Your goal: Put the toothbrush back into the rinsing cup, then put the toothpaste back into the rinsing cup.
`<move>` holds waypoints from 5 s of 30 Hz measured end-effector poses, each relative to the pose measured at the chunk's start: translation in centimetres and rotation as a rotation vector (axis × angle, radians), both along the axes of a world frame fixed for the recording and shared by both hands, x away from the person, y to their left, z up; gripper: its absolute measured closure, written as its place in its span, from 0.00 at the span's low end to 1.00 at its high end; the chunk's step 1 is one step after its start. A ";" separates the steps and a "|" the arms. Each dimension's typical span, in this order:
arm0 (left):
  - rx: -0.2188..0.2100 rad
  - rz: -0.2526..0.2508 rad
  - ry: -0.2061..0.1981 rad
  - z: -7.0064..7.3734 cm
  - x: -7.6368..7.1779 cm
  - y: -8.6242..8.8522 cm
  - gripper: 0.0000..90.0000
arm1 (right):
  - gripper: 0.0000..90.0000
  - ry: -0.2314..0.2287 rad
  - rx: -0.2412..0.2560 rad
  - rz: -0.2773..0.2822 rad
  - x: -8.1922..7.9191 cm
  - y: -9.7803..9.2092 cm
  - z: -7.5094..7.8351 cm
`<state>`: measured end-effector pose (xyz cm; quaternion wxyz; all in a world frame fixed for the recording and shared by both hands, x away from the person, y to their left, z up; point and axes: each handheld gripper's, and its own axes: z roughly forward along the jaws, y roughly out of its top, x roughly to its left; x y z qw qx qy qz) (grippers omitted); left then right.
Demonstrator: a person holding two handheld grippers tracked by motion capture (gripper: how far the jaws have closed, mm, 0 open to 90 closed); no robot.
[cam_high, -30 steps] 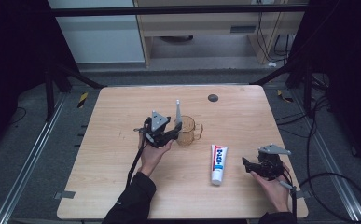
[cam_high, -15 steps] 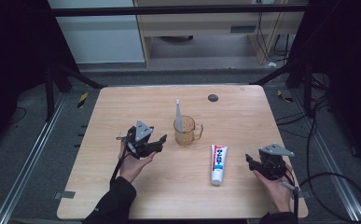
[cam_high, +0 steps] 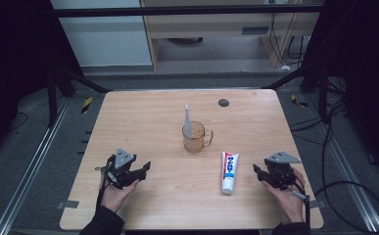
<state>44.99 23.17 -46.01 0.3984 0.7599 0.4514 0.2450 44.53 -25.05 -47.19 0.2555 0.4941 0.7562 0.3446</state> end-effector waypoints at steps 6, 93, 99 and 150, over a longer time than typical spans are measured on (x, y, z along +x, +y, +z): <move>0.025 0.024 0.034 -0.7 -1.2 1.5 0.45 | 0.58 0.015 0.014 -0.002 0.0 0.5 0.0; 0.091 0.102 0.042 -1.9 -1.3 3.8 0.62 | 0.73 0.096 0.080 0.170 4.1 7.6 1.7; 0.089 0.101 0.041 -1.8 -1.3 3.9 0.61 | 0.64 0.101 0.059 0.186 3.4 7.5 2.5; 0.124 0.071 0.054 -2.1 -0.9 3.4 0.59 | 0.37 0.218 -0.090 0.274 3.6 11.3 2.2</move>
